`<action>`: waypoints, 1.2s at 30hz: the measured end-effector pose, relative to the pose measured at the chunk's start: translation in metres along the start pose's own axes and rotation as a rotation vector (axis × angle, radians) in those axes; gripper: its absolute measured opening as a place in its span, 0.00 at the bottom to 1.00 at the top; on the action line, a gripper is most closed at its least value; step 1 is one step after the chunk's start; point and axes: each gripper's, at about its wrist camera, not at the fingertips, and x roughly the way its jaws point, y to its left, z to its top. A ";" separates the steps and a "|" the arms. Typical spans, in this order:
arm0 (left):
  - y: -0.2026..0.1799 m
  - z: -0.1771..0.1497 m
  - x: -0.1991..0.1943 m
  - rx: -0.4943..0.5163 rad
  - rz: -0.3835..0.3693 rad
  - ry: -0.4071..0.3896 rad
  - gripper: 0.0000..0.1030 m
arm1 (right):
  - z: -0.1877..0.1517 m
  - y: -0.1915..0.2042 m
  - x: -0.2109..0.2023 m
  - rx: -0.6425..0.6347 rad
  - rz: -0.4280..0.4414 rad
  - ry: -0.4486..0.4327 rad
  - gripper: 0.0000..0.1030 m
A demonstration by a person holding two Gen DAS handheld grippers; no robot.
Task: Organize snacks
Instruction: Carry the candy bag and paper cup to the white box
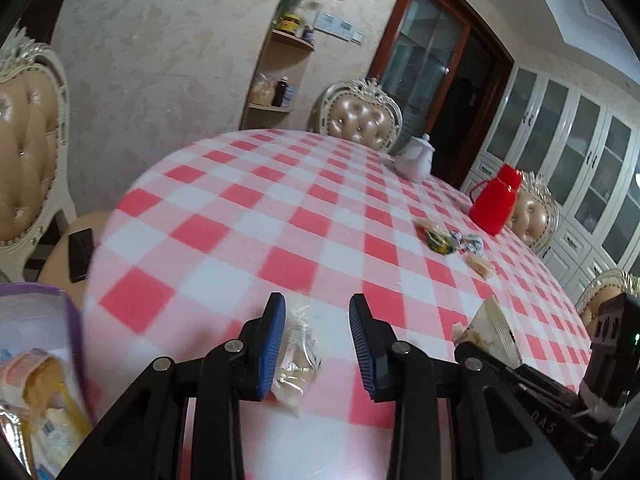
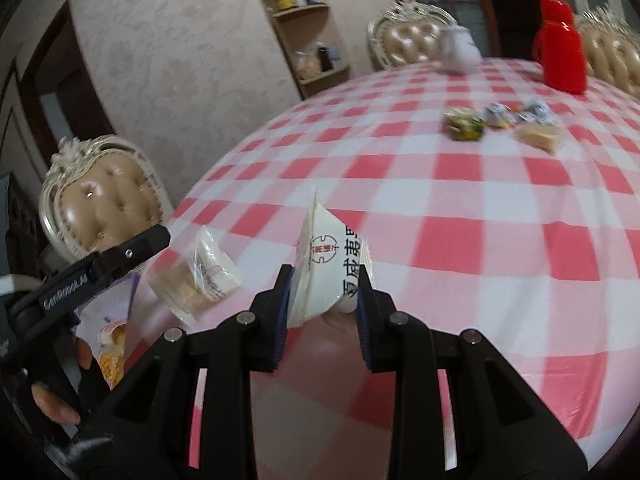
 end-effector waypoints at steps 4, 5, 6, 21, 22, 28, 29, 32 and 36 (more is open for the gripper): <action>0.017 0.002 -0.022 -0.004 0.016 -0.034 0.34 | -0.006 0.027 0.005 -0.034 0.053 0.010 0.32; 0.023 0.002 -0.028 -0.006 0.018 -0.039 0.34 | -0.007 0.032 0.006 -0.042 0.063 0.012 0.32; 0.027 0.002 -0.029 -0.008 0.016 -0.037 0.34 | -0.007 0.037 0.008 -0.049 0.074 0.013 0.32; 0.012 -0.007 0.052 0.081 0.053 0.255 0.79 | -0.005 0.030 0.003 0.035 0.072 -0.022 0.32; 0.012 -0.008 0.057 0.064 0.053 0.266 0.79 | -0.005 0.029 0.002 0.035 0.069 -0.024 0.32; -0.003 -0.015 0.082 0.149 0.130 0.293 0.75 | -0.004 0.026 -0.002 0.043 0.069 -0.033 0.32; -0.006 -0.016 0.082 0.167 0.132 0.292 0.60 | -0.004 0.026 -0.003 0.043 0.068 -0.037 0.32; -0.005 -0.016 0.077 0.176 0.101 0.289 0.47 | -0.003 0.024 -0.004 0.054 0.075 -0.045 0.32; 0.001 -0.018 0.063 0.169 0.082 0.263 0.45 | -0.003 0.023 -0.005 0.054 0.072 -0.046 0.32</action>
